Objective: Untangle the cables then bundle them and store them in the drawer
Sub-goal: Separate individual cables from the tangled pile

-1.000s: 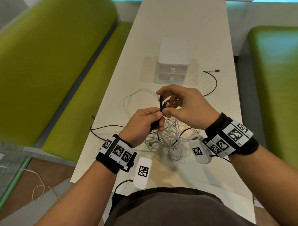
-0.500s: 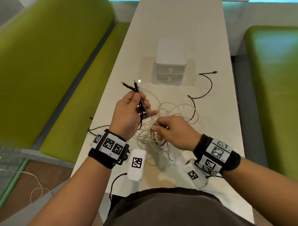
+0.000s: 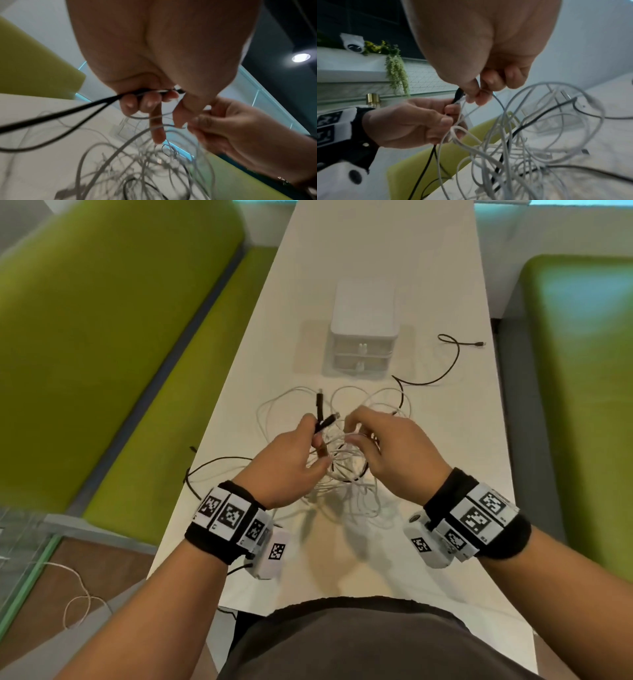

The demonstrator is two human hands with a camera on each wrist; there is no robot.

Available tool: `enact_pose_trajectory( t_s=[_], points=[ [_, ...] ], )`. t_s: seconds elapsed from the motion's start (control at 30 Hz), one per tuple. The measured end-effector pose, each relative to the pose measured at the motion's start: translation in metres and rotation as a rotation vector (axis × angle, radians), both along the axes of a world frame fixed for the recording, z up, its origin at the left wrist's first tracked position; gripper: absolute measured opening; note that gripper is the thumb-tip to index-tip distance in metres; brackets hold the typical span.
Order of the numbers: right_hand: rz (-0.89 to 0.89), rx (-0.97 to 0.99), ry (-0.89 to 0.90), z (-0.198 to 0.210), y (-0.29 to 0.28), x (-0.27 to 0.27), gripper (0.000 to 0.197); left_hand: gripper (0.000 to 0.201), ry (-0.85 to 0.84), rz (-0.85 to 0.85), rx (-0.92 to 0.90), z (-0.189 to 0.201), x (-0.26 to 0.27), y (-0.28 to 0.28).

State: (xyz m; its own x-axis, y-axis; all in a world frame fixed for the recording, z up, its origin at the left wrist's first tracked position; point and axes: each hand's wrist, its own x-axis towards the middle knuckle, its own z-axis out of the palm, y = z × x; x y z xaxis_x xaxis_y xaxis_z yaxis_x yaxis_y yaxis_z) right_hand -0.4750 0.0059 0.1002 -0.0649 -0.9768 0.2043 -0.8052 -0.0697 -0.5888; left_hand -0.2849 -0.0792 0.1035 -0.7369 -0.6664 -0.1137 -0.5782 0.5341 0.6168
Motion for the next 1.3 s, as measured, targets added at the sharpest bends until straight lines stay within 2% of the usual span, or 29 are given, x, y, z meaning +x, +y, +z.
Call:
enact_pose_trajectory(
  t_s=[0.03, 0.07, 0.13, 0.2, 0.27, 0.33, 0.37, 0.43, 0.47, 0.53, 0.63, 0.67, 0.7, 0.77, 0.8, 0.9, 1.0, 1.13, 1.23, 1.3],
  points=[
    [-0.018, 0.042, -0.054, -0.001, 0.002, 0.0, 0.008, 0.026, -0.011, -0.008, -0.036, 0.004, 0.0, -0.002],
    [-0.043, 0.095, -0.025, -0.003, 0.005, -0.001, 0.015, 0.026, 0.005, 0.004, -0.058, 0.009, 0.002, -0.005],
    [-0.109, 0.258, 0.168, -0.009, 0.008, -0.008, 0.044, 0.028, 0.116, 0.085, -0.093, 0.019, 0.009, -0.014],
    [-0.153, 0.353, 0.251, -0.017, 0.008, -0.019, 0.057, 0.035, 0.213, 0.195, -0.121, 0.028, 0.019, -0.025],
    [-0.117, 0.318, 0.133, -0.017, 0.008, -0.029, 0.046, 0.038, 0.172, 0.295, -0.104, 0.027, 0.029, -0.036],
    [-0.054, 0.254, -0.099, -0.011, 0.007, -0.029, 0.026, 0.035, -0.003, 0.378, -0.042, 0.014, 0.037, -0.046],
    [-0.033, 0.229, -0.248, -0.006, 0.007, -0.026, 0.016, 0.031, -0.094, 0.404, -0.006, 0.007, 0.039, -0.049],
    [-0.045, 0.187, -0.45, -0.002, 0.004, -0.019, 0.008, 0.017, -0.147, 0.428, 0.024, -0.003, 0.039, -0.049],
    [-0.088, 0.184, -0.458, -0.003, 0.001, -0.017, 0.009, 0.014, -0.121, 0.432, 0.009, -0.005, 0.037, -0.046],
    [-0.195, 0.26, -0.376, -0.008, -0.006, -0.017, 0.015, 0.023, 0.0, 0.416, -0.082, -0.002, 0.03, -0.038],
    [-0.173, 0.5, 0.043, -0.009, -0.009, -0.013, 0.021, 0.027, 0.177, 0.243, -0.21, 0.004, 0.017, -0.018],
    [-0.133, 0.524, 0.136, -0.008, -0.009, -0.009, 0.022, 0.025, 0.157, 0.159, -0.198, 0.002, 0.013, -0.009],
    [-0.101, 0.502, 0.151, -0.006, -0.009, -0.005, 0.021, 0.02, 0.109, 0.086, -0.16, 0.0, 0.008, 0.001],
    [-0.081, 0.378, 0.056, -0.003, -0.009, 0.003, 0.015, 0.007, 0.034, 0.021, -0.059, -0.006, -0.002, 0.016],
    [-0.085, 0.289, 0.006, -0.002, -0.009, 0.005, 0.016, 0.007, 0.038, 0.04, -0.015, -0.008, -0.005, 0.019],
    [-0.125, 0.168, -0.059, -0.004, -0.01, 0.002, 0.019, 0.02, 0.207, 0.181, 0.071, -0.009, -0.007, 0.016],
    [-0.139, 0.155, -0.098, -0.006, -0.006, -0.003, 0.023, 0.024, 0.264, 0.243, 0.048, 0.007, -0.006, 0.01],
    [-0.126, 0.105, -0.132, 0.0, -0.004, 0.001, 0.019, 0.031, 0.296, 0.256, 0.319, 0.02, -0.008, 0.007],
    [-0.141, 0.112, -0.187, -0.002, -0.005, 0.003, 0.012, 0.017, 0.419, 0.376, 0.355, 0.022, -0.006, 0.001],
    [-0.13, 0.213, -0.201, -0.007, -0.004, -0.001, 0.013, 0.006, 0.504, 0.456, 0.253, 0.025, -0.004, -0.005]
  ],
)
